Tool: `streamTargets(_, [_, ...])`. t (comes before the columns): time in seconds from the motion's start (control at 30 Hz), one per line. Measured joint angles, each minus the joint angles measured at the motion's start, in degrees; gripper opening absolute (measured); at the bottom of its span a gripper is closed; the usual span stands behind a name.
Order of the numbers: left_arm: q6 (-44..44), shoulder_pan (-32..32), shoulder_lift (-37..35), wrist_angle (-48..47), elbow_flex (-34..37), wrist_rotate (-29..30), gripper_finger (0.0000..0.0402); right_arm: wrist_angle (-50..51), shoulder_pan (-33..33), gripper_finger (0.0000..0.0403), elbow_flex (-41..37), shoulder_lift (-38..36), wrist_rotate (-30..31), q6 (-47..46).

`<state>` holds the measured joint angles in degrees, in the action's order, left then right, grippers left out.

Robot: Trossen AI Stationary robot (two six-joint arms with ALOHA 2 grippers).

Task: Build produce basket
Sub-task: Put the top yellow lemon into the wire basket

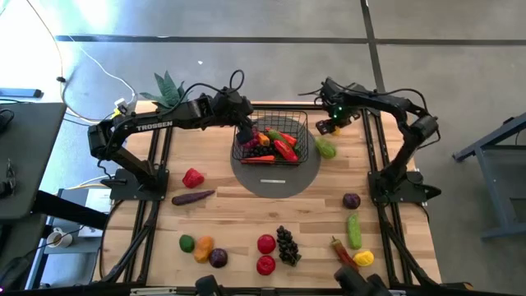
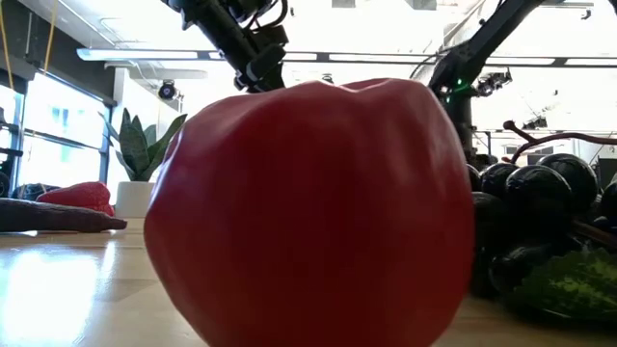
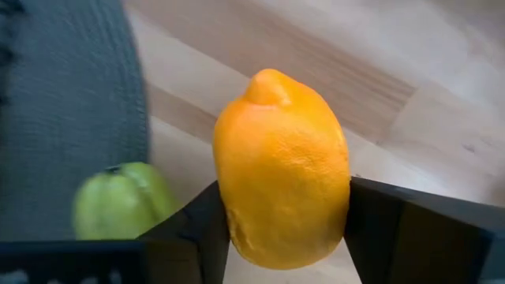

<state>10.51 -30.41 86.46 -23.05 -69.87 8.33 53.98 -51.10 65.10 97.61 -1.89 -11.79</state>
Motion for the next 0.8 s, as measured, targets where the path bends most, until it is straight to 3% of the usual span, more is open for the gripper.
streamTargets(0.47, [0.2, 0.0, 0.0, -1.55, 0.0, -0.18, 0.0246, -7.37, 7.57, 0.017, 0.0, -18.77, -0.11, -12.61])
streamTargets(0.8, [2.57, 0.2, -3.07, -2.54, 0.0, 1.36, 0.0246, -24.5, 17.16, 0.017, 0.0, -21.54, -0.03, -17.96])
